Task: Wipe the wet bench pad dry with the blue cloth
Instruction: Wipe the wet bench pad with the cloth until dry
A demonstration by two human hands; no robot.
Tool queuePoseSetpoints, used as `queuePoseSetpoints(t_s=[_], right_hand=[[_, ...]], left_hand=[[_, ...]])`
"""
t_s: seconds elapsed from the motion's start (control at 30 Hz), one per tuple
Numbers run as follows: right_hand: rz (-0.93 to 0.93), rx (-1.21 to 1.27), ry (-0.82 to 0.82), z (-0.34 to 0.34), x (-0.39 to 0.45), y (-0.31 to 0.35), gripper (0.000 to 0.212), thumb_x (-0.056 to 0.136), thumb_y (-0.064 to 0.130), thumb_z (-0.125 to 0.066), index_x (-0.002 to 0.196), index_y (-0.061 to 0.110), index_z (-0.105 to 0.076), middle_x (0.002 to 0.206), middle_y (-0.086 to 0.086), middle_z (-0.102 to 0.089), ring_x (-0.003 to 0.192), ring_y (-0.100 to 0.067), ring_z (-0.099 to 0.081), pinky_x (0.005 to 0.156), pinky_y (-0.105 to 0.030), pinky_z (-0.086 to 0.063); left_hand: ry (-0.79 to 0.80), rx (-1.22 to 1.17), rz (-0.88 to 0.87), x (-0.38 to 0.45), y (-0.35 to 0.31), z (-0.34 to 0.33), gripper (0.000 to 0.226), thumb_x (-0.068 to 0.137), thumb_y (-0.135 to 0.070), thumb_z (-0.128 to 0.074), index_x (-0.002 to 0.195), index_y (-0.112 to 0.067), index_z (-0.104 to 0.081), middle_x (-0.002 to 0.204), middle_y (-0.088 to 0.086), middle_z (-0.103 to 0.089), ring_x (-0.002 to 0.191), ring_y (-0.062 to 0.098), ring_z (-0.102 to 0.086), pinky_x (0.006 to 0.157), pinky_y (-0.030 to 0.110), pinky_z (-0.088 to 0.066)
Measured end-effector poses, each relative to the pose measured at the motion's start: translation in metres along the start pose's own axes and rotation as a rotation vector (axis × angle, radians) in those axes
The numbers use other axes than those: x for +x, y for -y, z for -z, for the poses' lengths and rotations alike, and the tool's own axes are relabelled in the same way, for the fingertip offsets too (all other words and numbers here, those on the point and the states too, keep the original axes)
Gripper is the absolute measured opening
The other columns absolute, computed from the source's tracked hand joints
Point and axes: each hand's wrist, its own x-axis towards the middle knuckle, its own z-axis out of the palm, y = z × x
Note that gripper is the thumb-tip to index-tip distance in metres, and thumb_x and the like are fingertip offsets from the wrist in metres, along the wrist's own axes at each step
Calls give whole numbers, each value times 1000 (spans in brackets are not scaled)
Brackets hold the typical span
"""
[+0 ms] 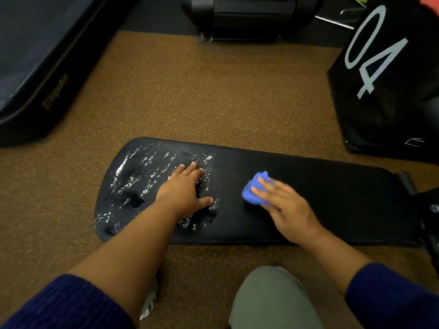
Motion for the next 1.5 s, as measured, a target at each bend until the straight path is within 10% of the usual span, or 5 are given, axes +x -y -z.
queuePoseSetpoints(t_s=[0.6,0.9,1.13,1.33,1.5], right_hand=[[-615,-415,126,-81,152,19,44,100,37,-29,143,28,-29,154,-2,-23,142,-27,-13,115,-42,-9],[-138,-207,322,-89,175,26,45,97,24,-43,142,27,-34,154,-4,-25,141,-24,-19,115,-36,-14],[-542,-425,67,-93,160,24,45,96,22,-39,141,22,-34,152,-6,-27,140,-29,-19,114,-42,-16],[42,-193,253,-86,136,34,45,90,8,-50,133,20,-49,146,-9,-40,138,-29,-30,110,-38,-22],[-495,-355,1,-79,136,16,45,93,13,-42,138,18,-42,150,-8,-33,140,-31,-21,113,-42,-15]], left_hand=[[-43,-19,13,-6,47,7,91,76,-61,-63,150,-31,-20,160,-14,-11,148,17,-7,120,36,-19],[-64,-56,31,-4,47,4,93,72,-61,-66,149,-32,-23,159,-15,-13,148,15,-8,120,35,-18],[-54,-62,28,-5,47,3,93,73,-61,-65,150,-32,-21,160,-15,-10,148,15,-5,120,37,-17],[-68,-68,21,-5,49,3,92,72,-61,-66,149,-32,-23,159,-15,-12,148,14,-7,119,33,-16],[-64,-79,20,-8,48,5,91,74,-60,-66,149,-33,-22,159,-17,-11,148,14,-6,117,35,-21]])
